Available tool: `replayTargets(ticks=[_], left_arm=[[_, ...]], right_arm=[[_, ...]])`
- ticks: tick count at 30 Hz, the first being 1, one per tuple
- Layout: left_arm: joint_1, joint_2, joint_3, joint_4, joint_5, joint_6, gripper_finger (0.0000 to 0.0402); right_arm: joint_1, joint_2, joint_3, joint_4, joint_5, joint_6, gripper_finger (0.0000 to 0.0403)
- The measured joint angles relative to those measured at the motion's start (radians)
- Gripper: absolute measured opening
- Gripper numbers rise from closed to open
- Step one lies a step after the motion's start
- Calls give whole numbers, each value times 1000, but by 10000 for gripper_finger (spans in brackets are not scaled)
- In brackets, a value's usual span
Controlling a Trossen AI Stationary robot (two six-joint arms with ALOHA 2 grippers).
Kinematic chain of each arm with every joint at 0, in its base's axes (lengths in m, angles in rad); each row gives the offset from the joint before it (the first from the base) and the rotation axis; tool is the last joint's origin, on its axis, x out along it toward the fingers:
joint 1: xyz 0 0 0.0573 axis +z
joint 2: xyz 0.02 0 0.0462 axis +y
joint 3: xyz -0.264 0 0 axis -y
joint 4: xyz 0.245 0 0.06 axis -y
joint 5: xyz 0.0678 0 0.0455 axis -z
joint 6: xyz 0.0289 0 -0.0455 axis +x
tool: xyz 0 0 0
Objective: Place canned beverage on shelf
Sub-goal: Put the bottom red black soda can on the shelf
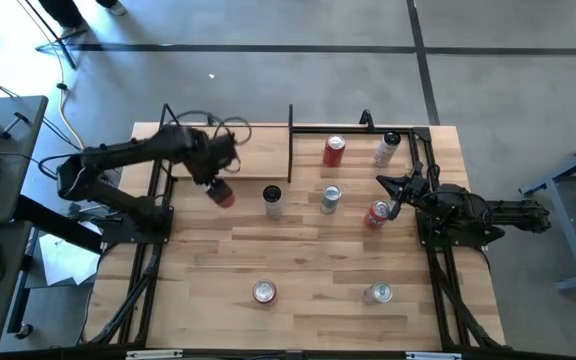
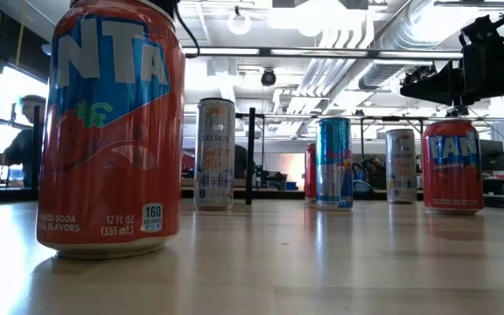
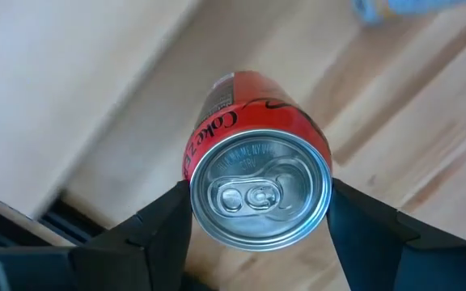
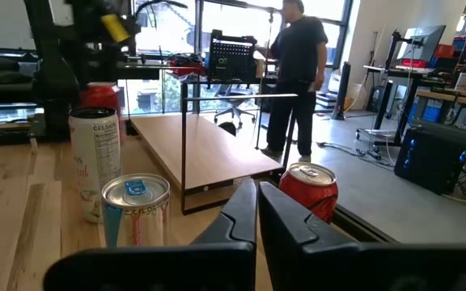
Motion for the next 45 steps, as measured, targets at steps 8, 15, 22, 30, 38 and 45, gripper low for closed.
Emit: replayTargets(ticks=[8, 15, 22, 30, 38, 45], left_arm=[[172, 208, 315, -72, -62, 292, 232], [281, 430, 568, -78, -71, 533, 232], [306, 623, 717, -74, -75, 669, 232], [299, 737, 877, -86, -127, 733, 232], [301, 769, 931, -43, -62, 739, 232], [290, 774, 933, -51, -32, 747, 232]], right_arm=[[0, 0, 0, 0, 0, 0, 0], [0, 0, 0, 0, 0, 0, 0], [0, 0, 0, 0, 0, 0, 0], [0, 0, 0, 0, 0, 0, 0], [0, 0, 0, 0, 0, 0, 0], [0, 0, 0, 0, 0, 0, 0]])
